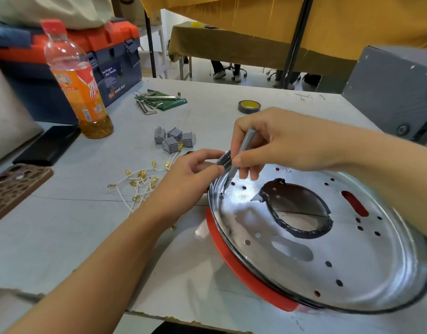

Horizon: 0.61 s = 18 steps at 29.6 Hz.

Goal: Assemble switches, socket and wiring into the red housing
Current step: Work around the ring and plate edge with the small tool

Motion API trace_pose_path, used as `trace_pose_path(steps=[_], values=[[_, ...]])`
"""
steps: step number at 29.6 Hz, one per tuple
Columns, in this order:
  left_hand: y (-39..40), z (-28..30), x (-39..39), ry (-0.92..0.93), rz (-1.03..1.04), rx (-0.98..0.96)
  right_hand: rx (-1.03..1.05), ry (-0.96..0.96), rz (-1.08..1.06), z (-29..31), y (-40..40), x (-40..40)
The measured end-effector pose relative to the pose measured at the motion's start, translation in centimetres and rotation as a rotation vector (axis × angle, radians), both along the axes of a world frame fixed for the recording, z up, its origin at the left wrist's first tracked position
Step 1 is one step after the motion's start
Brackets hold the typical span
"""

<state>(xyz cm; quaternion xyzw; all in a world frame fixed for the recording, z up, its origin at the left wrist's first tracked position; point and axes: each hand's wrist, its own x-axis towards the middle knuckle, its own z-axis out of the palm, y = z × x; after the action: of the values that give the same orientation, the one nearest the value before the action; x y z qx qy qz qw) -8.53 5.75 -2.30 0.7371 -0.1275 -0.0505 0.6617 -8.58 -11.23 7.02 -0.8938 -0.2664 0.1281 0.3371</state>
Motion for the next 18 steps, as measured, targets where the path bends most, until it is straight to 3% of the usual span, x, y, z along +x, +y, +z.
trace_pose_path(steps=[6,18], values=[[0.1,-0.3,0.2,-0.035,0.005,0.055,-0.210,-0.097,0.085,1.7,1.0,0.6],[0.0,-0.4,0.0,-0.070,0.015,0.058,-0.487,-0.326,0.031,1.6,2.2,0.4]])
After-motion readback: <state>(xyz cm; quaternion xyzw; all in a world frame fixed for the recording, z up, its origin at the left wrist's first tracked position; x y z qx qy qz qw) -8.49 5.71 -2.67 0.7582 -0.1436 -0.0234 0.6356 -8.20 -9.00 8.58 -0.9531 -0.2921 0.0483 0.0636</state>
